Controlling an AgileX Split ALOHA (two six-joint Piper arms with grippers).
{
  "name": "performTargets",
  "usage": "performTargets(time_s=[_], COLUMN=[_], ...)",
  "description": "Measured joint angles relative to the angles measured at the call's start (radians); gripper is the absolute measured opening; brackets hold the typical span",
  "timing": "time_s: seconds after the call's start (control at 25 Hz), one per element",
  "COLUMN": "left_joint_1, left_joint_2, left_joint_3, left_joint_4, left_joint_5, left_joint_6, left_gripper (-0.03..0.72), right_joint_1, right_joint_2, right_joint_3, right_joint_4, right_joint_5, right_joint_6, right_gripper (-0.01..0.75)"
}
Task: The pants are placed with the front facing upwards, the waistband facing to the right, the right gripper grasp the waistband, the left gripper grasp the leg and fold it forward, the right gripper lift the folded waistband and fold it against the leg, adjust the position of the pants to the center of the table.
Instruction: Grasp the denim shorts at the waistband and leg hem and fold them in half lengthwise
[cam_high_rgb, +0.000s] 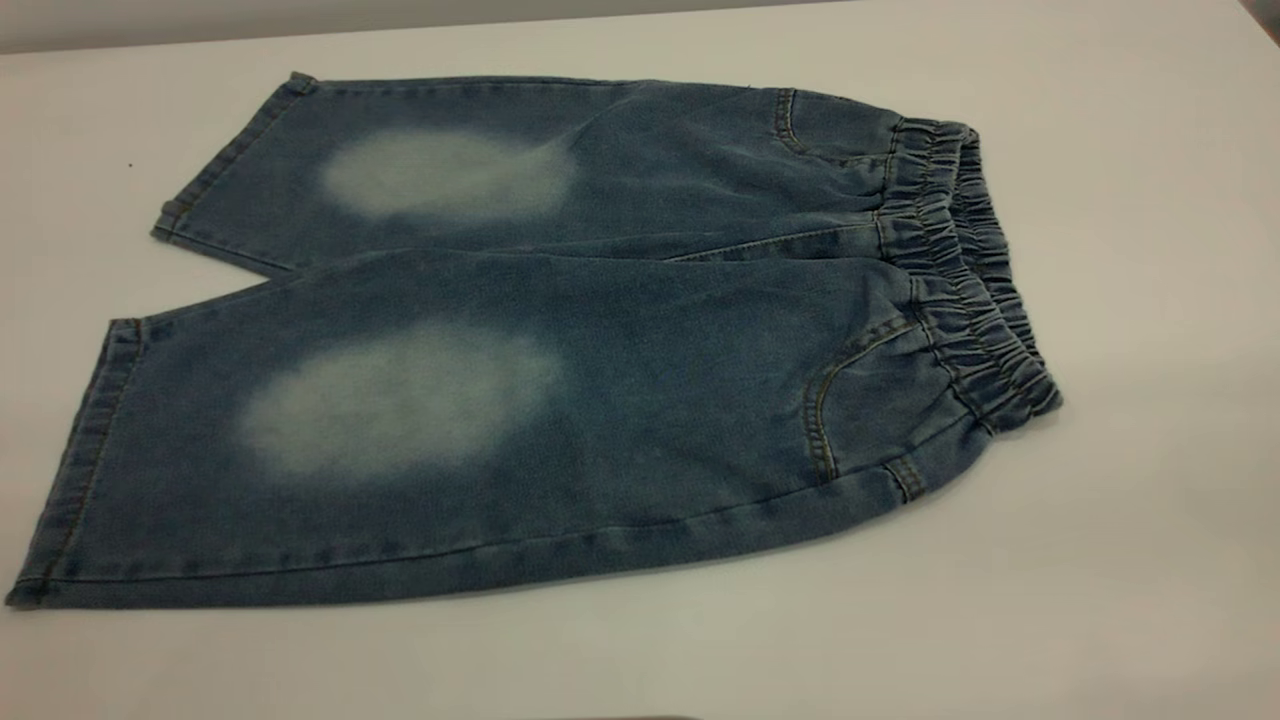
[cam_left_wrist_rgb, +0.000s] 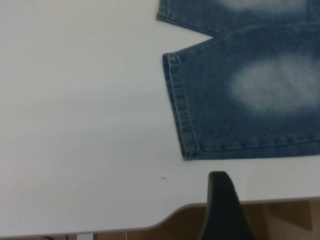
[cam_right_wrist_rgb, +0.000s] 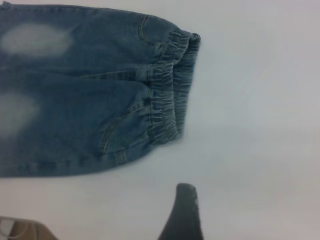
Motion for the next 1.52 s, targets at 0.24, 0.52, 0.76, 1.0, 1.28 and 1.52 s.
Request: performTargets(time_s=[0.24, 0.52, 0.76, 1.0, 1.28, 1.52], left_joint_1=[0.0, 0.0, 0.0, 0.0, 0.0, -0.008], left_joint_2=[0.082, 0.448, 0.758, 1.038, 1.259, 1.405], left_joint_3=[-0.032, -0.069, -0.143, -0.2, -0.208, -0.208], left_joint_4=[-0.011, -0.025, -0.115, -0.282, -0.508, -0.683], left_joint_5=[-0.03, -0.176, -0.345, -0.445, -0.521, -0.568], left_joint_6=[0.0, 0.088, 0.276, 0.477, 0.713, 0.883], left_gripper=[0.409, 0.426, 0.54, 0.577, 0.578, 0.578], right_joint_1=[0.0, 0.0, 0.0, 0.0, 0.0, -0.082], right_joint_2=[0.169, 0.542, 0.894, 1.263, 1.563, 1.776], right_joint_3=[-0.008, -0.008, -0.008, -0.014, -0.123, -0.211], right_joint_4=[0.135, 0.232, 0.263, 0.479, 0.89, 1.084], right_joint_5=[-0.028, -0.189, -0.366, -0.526, -0.568, -0.526], right_joint_6=[0.049, -0.065, -0.187, -0.378, -0.74, -0.92], right_gripper=[0.57, 0.58, 0.598, 0.598, 0.598, 0.594])
